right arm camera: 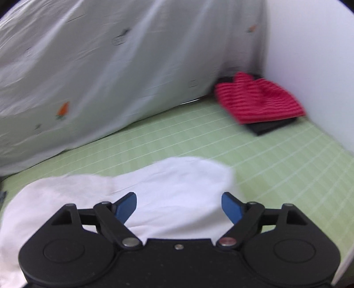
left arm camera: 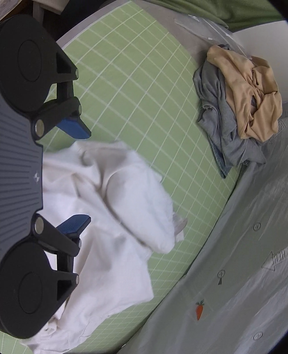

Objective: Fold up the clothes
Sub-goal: 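Lower the white shirt onto the mat and open both grippers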

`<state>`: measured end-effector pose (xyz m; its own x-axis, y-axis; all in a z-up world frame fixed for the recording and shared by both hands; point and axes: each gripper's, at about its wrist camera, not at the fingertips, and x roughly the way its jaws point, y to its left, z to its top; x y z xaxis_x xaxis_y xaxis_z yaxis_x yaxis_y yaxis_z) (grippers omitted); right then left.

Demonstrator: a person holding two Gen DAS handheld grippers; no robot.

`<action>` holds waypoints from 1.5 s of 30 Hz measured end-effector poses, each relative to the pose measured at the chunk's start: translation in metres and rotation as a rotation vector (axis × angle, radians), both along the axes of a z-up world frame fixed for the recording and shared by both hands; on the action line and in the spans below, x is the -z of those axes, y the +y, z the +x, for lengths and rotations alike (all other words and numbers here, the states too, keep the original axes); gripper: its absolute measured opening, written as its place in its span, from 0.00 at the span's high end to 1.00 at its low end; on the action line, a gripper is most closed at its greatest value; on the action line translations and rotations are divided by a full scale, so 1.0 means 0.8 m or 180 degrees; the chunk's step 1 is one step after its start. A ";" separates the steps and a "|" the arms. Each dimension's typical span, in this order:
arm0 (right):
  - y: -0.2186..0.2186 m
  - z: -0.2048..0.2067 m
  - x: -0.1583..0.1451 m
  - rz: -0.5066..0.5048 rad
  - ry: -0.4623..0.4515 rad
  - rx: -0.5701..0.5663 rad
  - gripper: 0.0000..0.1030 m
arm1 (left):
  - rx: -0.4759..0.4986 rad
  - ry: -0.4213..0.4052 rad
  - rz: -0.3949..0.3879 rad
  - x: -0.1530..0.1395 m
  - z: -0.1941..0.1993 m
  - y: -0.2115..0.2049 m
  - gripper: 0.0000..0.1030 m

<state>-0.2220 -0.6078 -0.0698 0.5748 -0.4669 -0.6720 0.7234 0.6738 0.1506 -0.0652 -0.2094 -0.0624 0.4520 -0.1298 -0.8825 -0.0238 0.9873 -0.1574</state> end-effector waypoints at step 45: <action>-0.040 0.046 -0.032 0.0413 -0.0629 -0.0005 0.97 | -0.0269 -0.0138 -0.0500 -0.007 0.114 0.031 0.72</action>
<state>-0.1852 -0.6401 -0.0446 0.7018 -0.3831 -0.6006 0.6703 0.6405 0.3747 0.0259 -0.1847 -0.0572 0.5044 -0.2245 -0.8338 -0.0953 0.9452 -0.3122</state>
